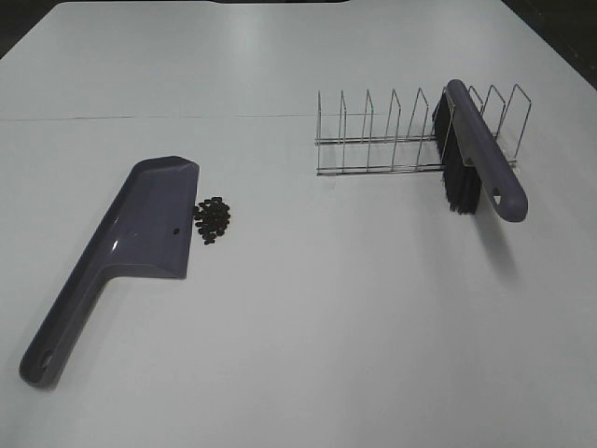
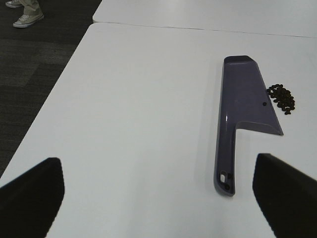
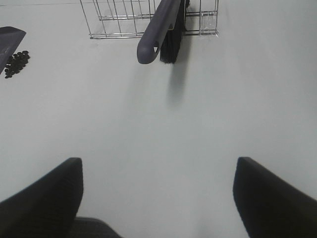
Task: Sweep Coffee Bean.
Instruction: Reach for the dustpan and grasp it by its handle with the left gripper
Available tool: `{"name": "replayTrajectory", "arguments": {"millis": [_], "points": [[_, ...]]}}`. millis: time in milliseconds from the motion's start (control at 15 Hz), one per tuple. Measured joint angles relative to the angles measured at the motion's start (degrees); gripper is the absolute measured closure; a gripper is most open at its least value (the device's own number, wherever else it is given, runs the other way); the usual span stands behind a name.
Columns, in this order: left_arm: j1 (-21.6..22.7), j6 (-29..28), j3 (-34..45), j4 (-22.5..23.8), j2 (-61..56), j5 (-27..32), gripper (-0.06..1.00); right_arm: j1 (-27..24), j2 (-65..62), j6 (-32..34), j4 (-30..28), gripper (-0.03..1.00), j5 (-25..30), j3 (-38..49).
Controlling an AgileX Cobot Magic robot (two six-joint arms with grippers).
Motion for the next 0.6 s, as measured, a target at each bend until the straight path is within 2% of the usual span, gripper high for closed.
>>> {"name": "replayTrajectory", "arguments": {"millis": [600], "points": [[0.00,-0.17,0.00,0.23,7.85,0.00,0.01,0.00,0.00,0.00,0.06,0.21,0.00,0.00]]}}
